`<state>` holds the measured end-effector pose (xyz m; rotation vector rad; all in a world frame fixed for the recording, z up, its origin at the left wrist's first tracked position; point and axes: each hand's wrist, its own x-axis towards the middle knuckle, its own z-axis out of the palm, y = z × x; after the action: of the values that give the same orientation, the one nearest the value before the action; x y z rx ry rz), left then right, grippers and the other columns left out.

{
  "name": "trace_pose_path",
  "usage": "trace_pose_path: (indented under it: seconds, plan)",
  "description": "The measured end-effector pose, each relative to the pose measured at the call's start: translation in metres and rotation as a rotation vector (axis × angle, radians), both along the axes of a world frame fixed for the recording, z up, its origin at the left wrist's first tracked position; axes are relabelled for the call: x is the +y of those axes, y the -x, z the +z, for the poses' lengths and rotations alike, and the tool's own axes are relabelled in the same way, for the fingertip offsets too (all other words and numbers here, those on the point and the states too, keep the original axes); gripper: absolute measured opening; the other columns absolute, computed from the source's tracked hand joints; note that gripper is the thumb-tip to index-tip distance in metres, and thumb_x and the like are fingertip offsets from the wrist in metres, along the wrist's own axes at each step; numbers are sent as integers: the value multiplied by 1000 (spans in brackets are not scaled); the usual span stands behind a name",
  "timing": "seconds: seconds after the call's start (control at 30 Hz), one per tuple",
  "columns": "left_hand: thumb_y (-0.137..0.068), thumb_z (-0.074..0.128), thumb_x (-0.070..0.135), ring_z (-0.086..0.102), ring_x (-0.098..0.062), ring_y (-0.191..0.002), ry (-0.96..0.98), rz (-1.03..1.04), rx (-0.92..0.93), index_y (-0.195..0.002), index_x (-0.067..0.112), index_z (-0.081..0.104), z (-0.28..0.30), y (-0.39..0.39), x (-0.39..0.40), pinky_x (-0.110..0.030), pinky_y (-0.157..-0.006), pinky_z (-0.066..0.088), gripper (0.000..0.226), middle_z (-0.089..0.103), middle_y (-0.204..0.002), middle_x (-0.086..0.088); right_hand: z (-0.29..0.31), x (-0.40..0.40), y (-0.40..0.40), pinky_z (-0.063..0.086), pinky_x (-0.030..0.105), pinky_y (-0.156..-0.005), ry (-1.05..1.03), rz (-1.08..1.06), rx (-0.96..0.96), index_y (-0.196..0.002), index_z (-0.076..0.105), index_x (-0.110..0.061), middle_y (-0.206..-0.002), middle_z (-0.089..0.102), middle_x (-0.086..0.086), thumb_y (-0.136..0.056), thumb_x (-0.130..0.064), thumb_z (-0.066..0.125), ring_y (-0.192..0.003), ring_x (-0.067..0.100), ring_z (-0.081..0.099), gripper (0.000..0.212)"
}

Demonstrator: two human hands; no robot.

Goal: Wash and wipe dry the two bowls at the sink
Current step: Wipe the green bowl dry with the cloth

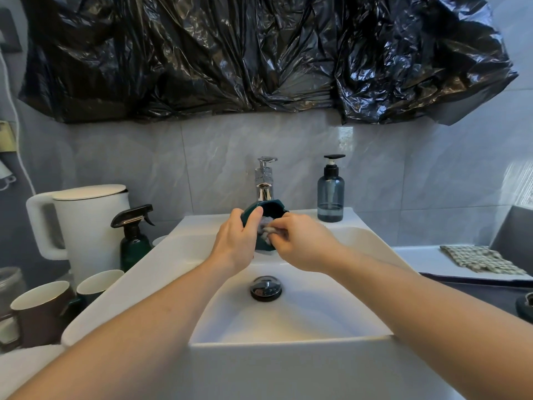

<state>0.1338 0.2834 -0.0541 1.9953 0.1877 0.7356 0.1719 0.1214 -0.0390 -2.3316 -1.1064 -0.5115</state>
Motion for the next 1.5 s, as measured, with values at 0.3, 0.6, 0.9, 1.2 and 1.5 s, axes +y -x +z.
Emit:
trace_pose_path:
  seconds: [0.3,0.6,0.9,1.2,1.5]
  plan:
    - [-90,47,72,63,-28,-73,-45,-77,8,-93,19,52,-4,-1,-8,-45,-61,51,53,64,-85,-8,2,-7,-4,32,23,-51,40,-223,-198,-106,73,-27,-98,70,-4,-100,-37,54,-79,21,60,22]
    - [-84,45,78,63,-30,-75,-39,-54,-2,-94,18,55,-4,1,4,-55,-69,55,61,69,-90,-7,-6,6,-6,50,31,-80,-58,103,121,-110,76,-32,-98,64,-11,-92,-13,55,-86,12,59,33]
    - [-107,48,54,65,-27,-73,26,-9,62,-104,14,56,-6,-3,21,-29,-49,53,40,63,-104,-15,1,-17,-17,46,10,-75,-409,-61,100,-115,75,-25,-105,66,-8,-96,-18,62,-91,5,62,24]
    - [-105,53,53,67,-32,-61,29,-100,56,-105,14,60,-6,-5,-6,-39,-51,54,40,67,-100,-15,-3,4,-8,58,31,-93,-237,-6,141,-128,71,-28,-115,75,-4,-100,-19,58,-105,17,68,32]
    - [-98,53,62,66,-31,-64,-4,-98,31,-100,12,56,9,-7,9,-37,-50,54,50,71,-97,-12,-2,5,-5,53,29,-81,-85,172,160,-112,74,-37,-92,70,-20,-95,-5,54,-87,9,61,41]
